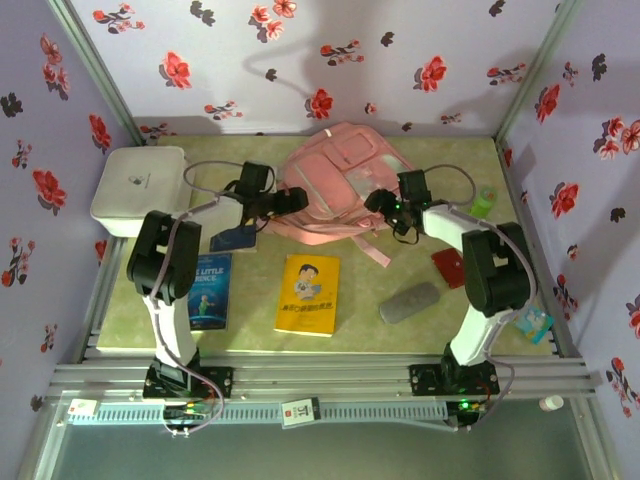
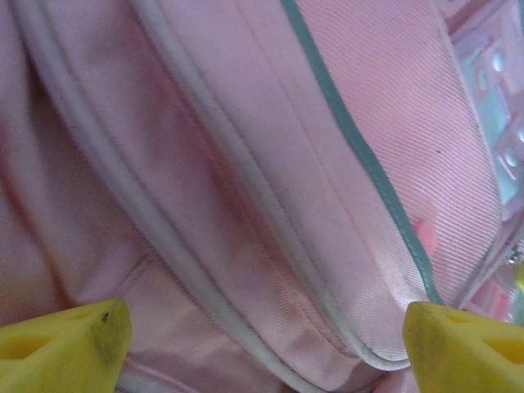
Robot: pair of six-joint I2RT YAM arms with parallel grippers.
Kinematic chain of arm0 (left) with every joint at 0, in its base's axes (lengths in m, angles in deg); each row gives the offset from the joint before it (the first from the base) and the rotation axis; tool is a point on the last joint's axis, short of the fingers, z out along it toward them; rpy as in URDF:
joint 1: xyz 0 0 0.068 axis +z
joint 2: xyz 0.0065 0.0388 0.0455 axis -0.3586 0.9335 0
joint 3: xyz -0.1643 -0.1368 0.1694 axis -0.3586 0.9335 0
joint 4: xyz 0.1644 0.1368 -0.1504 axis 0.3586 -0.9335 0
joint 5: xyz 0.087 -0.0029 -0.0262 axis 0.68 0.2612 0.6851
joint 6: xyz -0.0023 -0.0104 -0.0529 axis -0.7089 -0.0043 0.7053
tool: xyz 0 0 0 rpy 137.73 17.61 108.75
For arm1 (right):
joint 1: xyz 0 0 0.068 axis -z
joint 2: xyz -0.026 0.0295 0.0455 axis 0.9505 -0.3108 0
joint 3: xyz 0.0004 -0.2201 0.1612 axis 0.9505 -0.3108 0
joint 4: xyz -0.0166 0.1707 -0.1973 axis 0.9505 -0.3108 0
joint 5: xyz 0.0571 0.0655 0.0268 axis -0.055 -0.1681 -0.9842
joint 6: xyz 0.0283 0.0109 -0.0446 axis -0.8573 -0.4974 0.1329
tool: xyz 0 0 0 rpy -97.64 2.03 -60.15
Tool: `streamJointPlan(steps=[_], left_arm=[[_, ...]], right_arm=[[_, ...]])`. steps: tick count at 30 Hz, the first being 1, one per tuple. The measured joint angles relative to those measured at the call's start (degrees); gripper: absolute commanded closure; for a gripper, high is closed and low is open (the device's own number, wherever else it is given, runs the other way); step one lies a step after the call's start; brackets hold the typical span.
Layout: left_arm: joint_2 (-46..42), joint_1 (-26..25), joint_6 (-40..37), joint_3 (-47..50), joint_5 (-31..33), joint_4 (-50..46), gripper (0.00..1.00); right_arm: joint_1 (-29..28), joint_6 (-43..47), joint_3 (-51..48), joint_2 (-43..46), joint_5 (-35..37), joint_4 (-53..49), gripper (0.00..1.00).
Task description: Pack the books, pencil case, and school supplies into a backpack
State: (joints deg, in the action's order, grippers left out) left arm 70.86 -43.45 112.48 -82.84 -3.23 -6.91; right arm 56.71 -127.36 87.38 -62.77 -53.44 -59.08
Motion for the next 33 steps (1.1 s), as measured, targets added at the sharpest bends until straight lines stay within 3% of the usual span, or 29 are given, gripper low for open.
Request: streamJointPlan(steps=[6,11,14,18,21,23,33], left_arm=[[-4.79,-0.66,-0.61,-0.24,2.78,-4.59,0.11],[-10.43,-5.9,2.99,1.38,4.87,-4.44,0.12],[-11.89,-10.14,6.25,2.86,5.31,-3.41,0.13],[-11.26,-15.63,10.14,3.8,5.57,-2.51,0.17],[-9.22,-19.17,12.02,3.45,5.73,-0.98,0.26],[-6.97,-21.05,12.94,2.64,5.73,-0.52,0.3],[1.18,-25.27,13.97,-0.59,5.84,0.92,0.44]], right_arm=[[0.7,-2.03,-5.09,6.56,2.99,1.16,0.23],[1.62,-3.48,-5.44,5.44,3.61,1.77,0.32],[1.88,-4.17,-5.11,2.6,3.54,2.99,0.4],[1.97,-5.27,-3.54,-2.14,2.71,4.07,0.62],[1.97,-5.88,-2.73,-4.17,0.98,6.4,0.79],[2.03,-6.58,-2.86,-4.42,-0.28,8.13,0.85],[2.43,-10.99,-8.28,-0.85,-5.9,17.18,0.9]])
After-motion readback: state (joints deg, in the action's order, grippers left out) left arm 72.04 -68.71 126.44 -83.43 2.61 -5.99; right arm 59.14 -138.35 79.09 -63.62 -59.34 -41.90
